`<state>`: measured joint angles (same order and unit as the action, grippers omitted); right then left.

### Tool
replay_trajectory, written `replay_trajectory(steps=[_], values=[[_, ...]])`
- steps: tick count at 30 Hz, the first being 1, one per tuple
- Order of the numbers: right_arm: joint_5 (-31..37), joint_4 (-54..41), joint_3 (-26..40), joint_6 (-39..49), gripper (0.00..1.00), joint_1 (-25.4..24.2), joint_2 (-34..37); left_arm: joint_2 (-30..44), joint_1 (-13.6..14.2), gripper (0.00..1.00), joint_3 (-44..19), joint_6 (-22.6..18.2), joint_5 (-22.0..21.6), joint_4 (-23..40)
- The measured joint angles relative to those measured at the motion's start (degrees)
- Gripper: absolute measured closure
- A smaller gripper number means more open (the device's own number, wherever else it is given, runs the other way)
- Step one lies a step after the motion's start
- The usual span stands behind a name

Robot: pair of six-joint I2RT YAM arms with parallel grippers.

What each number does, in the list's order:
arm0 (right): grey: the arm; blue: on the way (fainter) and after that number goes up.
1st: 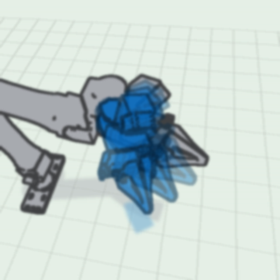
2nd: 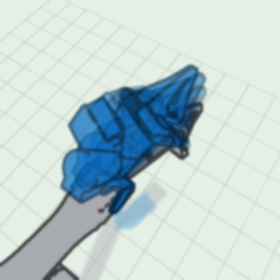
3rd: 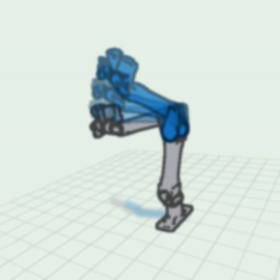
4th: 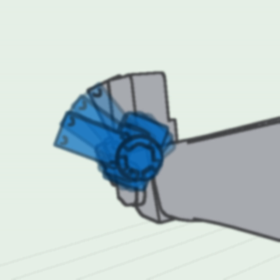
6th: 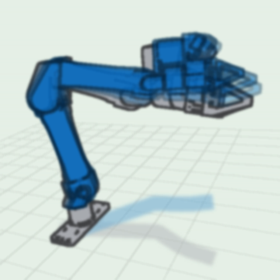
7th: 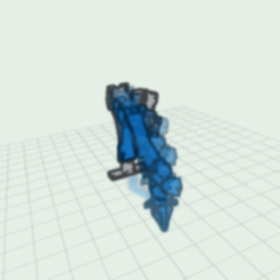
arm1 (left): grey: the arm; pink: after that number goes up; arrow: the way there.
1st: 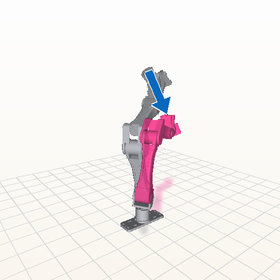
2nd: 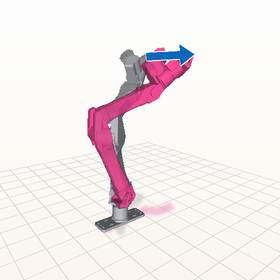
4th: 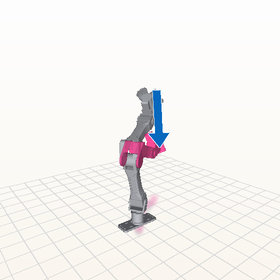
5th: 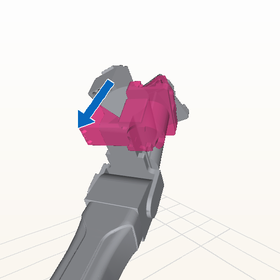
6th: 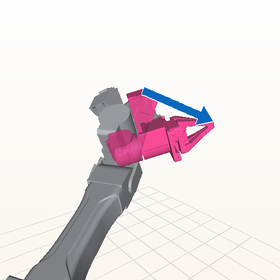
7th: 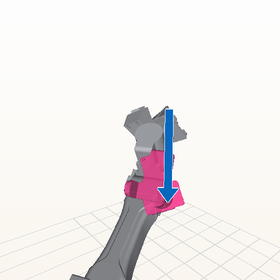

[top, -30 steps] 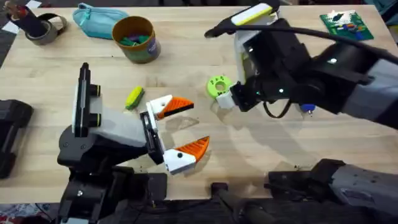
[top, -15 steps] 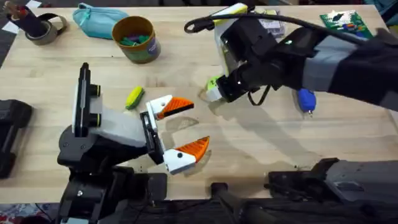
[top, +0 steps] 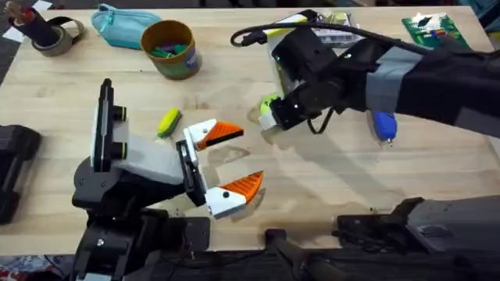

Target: Pick up the gripper from the table and insert it into the empty holder that is missing its gripper. Then pick up a screw, insert it into the mounting hole, and use the screwdriver to tighten it. Finally, clean up the table by picking up the vegetable and placing it into the bucket.

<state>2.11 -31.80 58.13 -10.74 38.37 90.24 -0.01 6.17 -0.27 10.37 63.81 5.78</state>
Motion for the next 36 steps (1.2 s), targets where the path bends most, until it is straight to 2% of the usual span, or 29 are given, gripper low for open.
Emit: replay_trajectory(steps=[19, 36], values=[[0.0, 1.62, 0.02, 0.0, 0.472, 0.0, 1.66, 0.0, 0.0, 0.008, 0.0, 0.0, 0.0, 0.0], [0.2, 1.67, 0.13, -0.02, 0.61, 0.0, 2.62, 0.01, 0.0, 0.008, 0.0, 0.0, 0.0, 0.0]])
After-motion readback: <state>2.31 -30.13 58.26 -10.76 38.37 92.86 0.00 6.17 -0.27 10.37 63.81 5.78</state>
